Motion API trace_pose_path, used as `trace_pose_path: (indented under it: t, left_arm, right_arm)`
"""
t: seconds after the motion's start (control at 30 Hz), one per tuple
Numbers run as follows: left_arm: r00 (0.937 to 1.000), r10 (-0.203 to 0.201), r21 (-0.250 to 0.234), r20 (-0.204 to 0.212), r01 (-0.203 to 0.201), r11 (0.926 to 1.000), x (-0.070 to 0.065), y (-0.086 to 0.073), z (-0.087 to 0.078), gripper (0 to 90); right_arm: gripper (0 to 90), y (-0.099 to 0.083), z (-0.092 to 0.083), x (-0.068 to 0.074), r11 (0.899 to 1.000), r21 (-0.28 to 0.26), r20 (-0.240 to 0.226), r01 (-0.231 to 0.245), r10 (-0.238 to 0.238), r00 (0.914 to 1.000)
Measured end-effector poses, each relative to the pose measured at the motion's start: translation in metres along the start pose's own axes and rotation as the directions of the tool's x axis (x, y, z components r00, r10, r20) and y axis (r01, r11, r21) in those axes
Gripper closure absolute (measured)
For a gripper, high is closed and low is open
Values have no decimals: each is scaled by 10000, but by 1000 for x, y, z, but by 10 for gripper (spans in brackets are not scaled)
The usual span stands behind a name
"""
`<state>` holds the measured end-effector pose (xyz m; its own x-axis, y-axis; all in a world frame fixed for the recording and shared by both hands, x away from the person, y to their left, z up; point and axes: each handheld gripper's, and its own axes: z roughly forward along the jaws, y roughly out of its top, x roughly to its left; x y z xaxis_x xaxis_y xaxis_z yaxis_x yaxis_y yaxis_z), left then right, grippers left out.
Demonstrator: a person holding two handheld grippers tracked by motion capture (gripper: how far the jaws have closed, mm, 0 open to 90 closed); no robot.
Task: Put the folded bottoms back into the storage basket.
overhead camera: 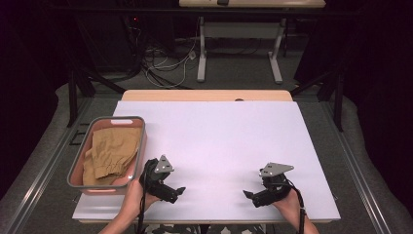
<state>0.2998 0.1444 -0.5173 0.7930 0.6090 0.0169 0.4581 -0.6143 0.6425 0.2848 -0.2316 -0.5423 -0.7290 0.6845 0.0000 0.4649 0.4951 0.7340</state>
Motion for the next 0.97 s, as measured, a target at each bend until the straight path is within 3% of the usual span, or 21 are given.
trace_pose_path:
  t: [0.53, 0.97]
  left_arm:
    - [9999, -112, -63, -48, 112, 9999, -9, -25, -5, 0]
    - [9999, -132, -415, -34, 130, 9991, -9, -31, -6, 0]
  right_arm:
    - [7, -11, -8, 6, 10000, 57, 44, -43, 42, 10000]
    - [0, -11, -12, 4, 9999, -37, 101, 163, -163, 9998]
